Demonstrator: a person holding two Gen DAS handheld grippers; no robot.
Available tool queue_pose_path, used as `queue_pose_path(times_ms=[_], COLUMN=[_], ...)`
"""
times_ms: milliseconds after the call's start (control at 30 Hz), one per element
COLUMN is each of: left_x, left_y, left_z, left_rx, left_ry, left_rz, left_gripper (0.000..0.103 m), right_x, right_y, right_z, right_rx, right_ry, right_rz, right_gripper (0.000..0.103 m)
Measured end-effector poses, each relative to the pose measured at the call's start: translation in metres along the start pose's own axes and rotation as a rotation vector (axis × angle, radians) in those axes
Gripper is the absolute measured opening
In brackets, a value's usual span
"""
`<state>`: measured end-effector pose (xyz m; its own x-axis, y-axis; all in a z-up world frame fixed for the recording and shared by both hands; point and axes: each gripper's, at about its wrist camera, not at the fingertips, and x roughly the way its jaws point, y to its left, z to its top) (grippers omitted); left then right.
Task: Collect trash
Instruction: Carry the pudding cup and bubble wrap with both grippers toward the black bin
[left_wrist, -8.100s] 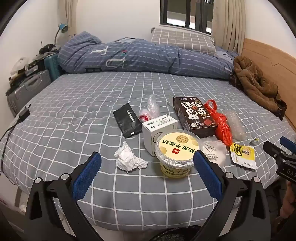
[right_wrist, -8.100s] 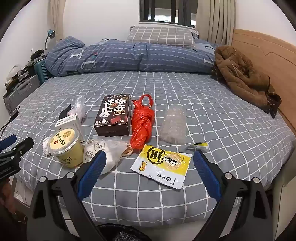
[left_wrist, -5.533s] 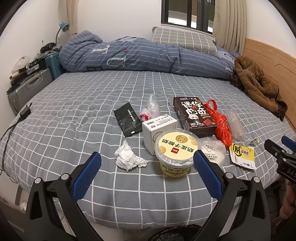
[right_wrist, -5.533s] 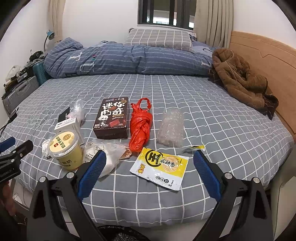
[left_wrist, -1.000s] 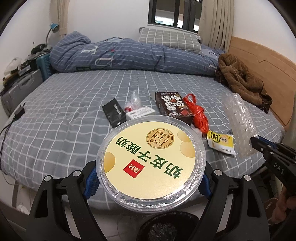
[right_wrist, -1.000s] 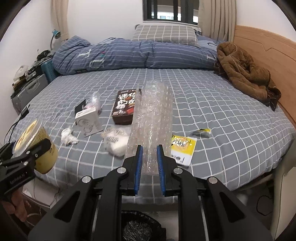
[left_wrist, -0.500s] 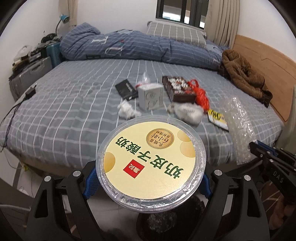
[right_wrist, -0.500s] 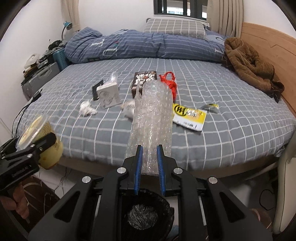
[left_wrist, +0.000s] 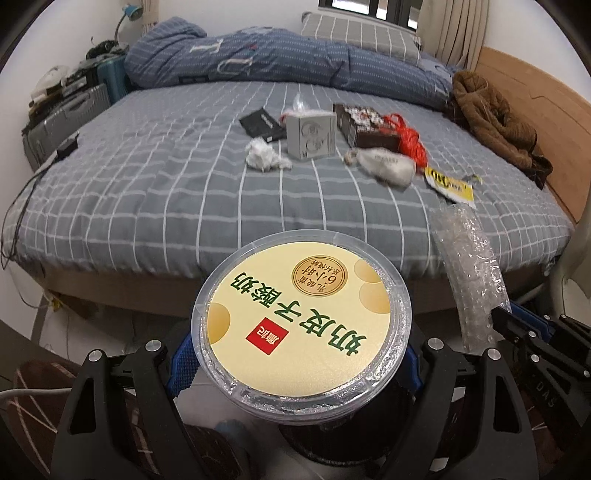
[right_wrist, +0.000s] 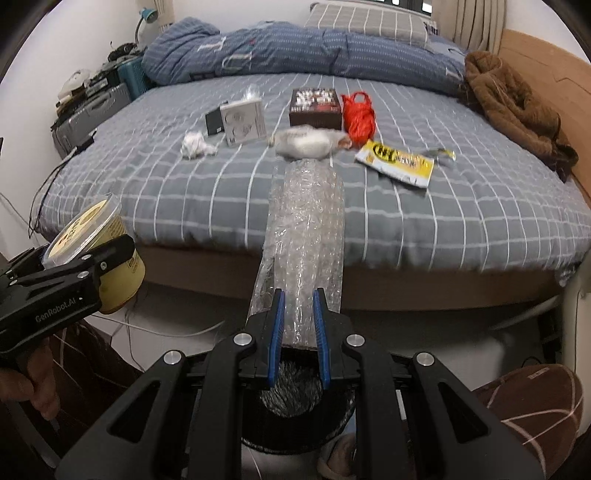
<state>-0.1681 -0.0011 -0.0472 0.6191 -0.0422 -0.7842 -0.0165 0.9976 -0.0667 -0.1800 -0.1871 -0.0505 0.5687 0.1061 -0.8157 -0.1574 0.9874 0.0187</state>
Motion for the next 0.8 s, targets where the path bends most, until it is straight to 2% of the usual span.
queue_pose_path(times_ms=[300, 800], left_x=[0.031, 0.092], left_y=[0.001, -0.001], left_z=[-0.023, -0.044], left_rx=[-0.001, 0.024], left_ry=[0.075, 0.178], left_rz=[-0.023, -0.015], left_gripper=[0.081, 0.081], right_x=[0.033, 0.106], right_y=[-0.003, 0.0], right_z=[-0.02, -0.048], right_rx=[-0.009, -0.03], right_ry=[0.092, 0.292], right_rz=[-0.014, -0.009], right_gripper=[0.015, 0.015])
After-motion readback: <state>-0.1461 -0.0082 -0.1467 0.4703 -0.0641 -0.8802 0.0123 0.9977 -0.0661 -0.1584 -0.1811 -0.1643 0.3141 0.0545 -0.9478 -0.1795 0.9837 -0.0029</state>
